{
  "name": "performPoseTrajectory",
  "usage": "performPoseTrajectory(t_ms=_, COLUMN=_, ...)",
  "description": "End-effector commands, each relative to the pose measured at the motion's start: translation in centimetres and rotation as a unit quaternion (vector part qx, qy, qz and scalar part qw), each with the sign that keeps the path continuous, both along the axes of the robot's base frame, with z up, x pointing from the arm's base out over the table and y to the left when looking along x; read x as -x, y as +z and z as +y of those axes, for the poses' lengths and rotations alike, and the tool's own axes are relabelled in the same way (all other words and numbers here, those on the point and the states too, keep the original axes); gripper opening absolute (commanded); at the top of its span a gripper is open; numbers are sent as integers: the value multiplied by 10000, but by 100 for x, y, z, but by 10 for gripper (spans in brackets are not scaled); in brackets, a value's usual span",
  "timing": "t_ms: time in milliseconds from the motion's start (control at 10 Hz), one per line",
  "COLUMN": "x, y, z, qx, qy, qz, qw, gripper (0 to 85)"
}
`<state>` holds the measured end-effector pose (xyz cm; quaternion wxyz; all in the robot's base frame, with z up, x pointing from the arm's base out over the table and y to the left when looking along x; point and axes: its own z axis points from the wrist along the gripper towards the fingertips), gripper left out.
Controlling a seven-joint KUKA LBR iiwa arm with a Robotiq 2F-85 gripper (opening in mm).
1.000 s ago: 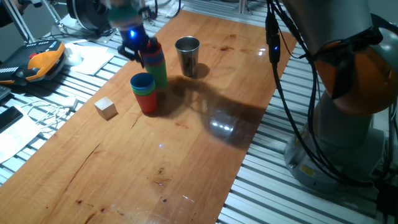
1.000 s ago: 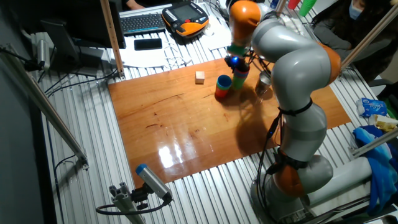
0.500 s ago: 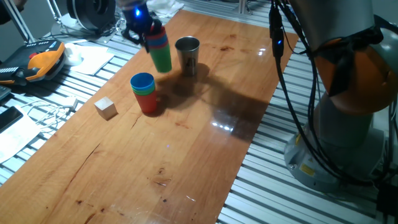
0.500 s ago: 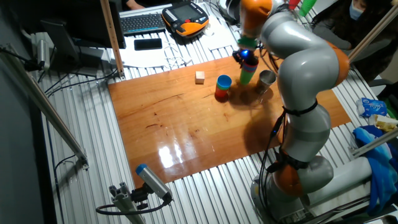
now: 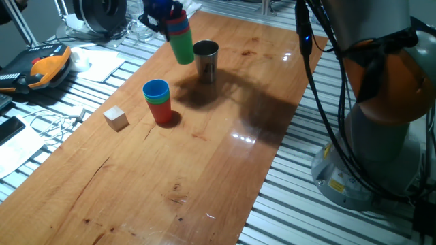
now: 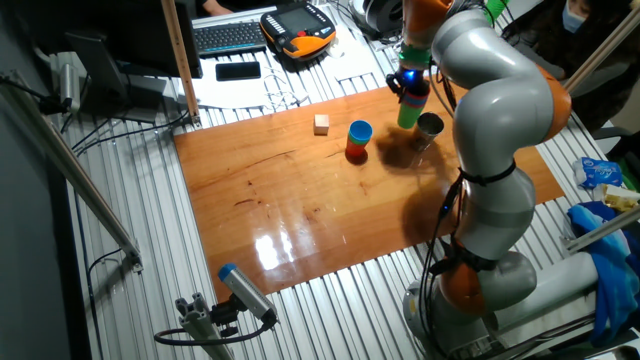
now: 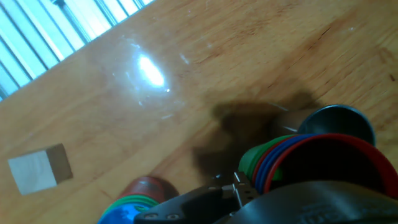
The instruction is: Stack the cups
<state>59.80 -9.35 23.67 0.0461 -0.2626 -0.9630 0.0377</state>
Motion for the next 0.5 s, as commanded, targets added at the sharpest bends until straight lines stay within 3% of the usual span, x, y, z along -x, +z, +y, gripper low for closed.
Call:
performPoseTrajectory(t_ms=0, x=5, y=13, z=-21, qx=-3, qy=50, qz=23, qw=10000, gripper=0)
performPoseTrajectory(t_ms=400, x=93, y=122, z=-220, qx=-1, qy=419, qz=104, qw=9991, gripper=0)
